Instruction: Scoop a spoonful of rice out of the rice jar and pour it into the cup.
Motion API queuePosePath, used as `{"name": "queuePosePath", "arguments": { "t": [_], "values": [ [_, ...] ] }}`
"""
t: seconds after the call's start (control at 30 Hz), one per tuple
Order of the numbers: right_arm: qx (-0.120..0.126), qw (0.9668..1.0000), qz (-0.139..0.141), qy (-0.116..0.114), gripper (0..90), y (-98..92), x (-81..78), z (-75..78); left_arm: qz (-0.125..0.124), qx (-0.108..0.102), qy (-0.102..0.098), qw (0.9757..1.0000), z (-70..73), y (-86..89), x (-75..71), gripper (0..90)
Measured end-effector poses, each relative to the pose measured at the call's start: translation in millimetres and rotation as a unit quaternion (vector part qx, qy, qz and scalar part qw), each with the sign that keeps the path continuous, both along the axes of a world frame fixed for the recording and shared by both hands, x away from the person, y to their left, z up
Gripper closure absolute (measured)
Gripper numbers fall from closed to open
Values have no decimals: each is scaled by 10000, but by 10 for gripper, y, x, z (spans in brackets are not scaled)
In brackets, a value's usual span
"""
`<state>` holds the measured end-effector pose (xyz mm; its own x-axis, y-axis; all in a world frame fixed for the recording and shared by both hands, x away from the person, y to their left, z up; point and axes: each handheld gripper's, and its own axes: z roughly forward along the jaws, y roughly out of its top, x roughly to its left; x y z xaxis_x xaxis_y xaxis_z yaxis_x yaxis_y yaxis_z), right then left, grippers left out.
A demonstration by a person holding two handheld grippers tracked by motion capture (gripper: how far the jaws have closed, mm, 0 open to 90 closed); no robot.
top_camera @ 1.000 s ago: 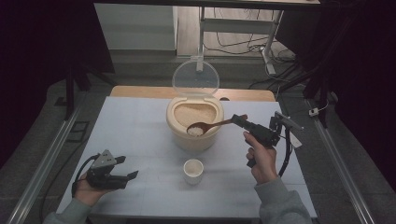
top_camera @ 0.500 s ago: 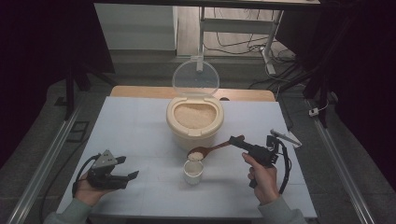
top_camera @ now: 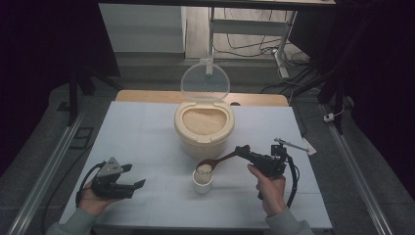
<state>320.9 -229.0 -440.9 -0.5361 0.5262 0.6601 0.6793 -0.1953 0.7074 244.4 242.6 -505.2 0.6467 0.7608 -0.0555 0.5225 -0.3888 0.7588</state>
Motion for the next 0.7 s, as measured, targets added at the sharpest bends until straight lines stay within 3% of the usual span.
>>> {"name": "queuePosePath", "arguments": {
  "t": [0.17,0.4,0.53,0.7],
  "values": [
    [-349,9977,77,-579,833,53,-74,67,-2,22,-4,10000,-3,-7,1,232],
    [-735,9880,285,-1325,834,99,-167,140,9,28,7,10000,-10,-9,4,232],
    [-705,9849,381,-1531,834,92,-194,155,1,40,-7,10000,-7,-10,-2,232],
    [-520,9844,374,-1641,834,7,-220,176,17,34,0,10000,-9,-2,-3,232]
  ]
}}
